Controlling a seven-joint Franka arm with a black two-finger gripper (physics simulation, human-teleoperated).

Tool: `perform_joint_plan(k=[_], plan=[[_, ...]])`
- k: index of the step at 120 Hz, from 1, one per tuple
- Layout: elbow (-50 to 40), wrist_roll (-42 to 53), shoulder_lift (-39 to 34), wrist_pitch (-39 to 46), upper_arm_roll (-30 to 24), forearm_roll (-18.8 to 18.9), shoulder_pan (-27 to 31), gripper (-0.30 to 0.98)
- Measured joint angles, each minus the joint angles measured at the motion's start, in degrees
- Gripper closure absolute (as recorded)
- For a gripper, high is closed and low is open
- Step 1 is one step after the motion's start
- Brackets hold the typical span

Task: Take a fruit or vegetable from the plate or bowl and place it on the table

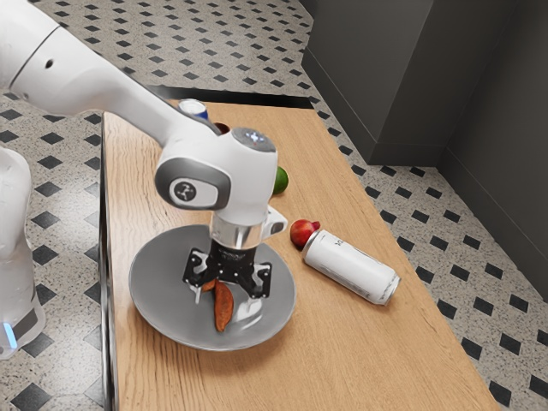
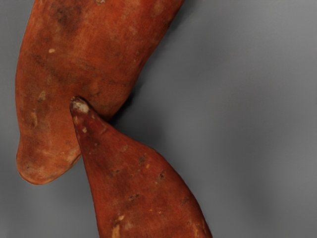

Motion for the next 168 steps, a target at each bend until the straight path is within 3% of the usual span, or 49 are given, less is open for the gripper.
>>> perform_joint_plan(k=[42, 60, 83, 118, 138, 157, 168], plan=[[-0.7, 0.2, 0.3, 1.0, 0.0, -0.1, 0.0, 0.08], [-0.8, 0.6, 0.3, 1.1, 0.0, -0.1, 0.0, 0.23], [-0.8, 1.3, 0.1, 0.6, 0.0, -0.1, 0.0, 0.50], [0.4, 2.1, -0.6, -0.7, 0.0, -0.2, -0.1, 0.53], [8.1, 3.0, -0.2, -3.0, 1.3, -0.1, 1.1, 0.53], [27.0, 4.2, 14.3, -7.3, 1.8, 4.4, 5.5, 0.53], [32.8, 4.8, 20.0, -9.3, 1.3, 7.4, 6.2, 0.53]])
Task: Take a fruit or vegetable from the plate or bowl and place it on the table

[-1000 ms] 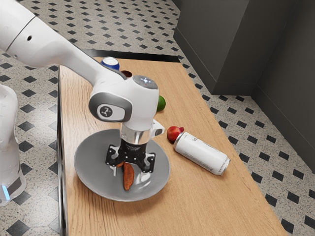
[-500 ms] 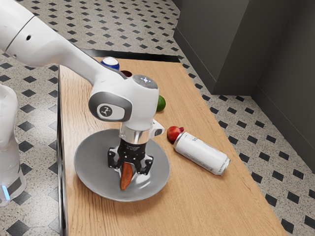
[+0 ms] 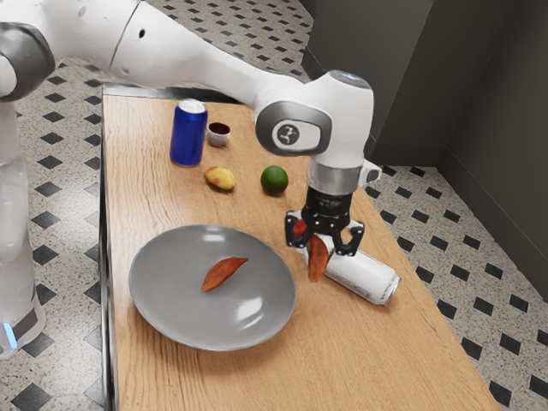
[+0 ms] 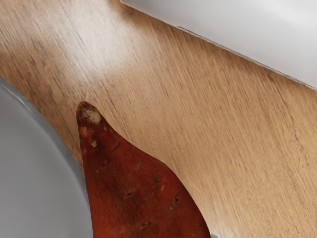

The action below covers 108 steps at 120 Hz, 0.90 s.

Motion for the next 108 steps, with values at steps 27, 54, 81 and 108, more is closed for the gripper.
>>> perform_joint_plan(k=[27, 54, 81, 108], plan=[[4.1, 0.9, 4.8, -2.3, -0.4, 3.7, -0.1, 0.53], [10.1, 1.6, 10.1, -3.2, -0.1, 6.6, -9.5, 0.54], [18.1, 2.1, 16.6, -6.0, 0.2, 9.6, -8.8, 0.54], [18.4, 2.6, 15.9, -7.4, -0.2, 12.6, -9.1, 0.11]])
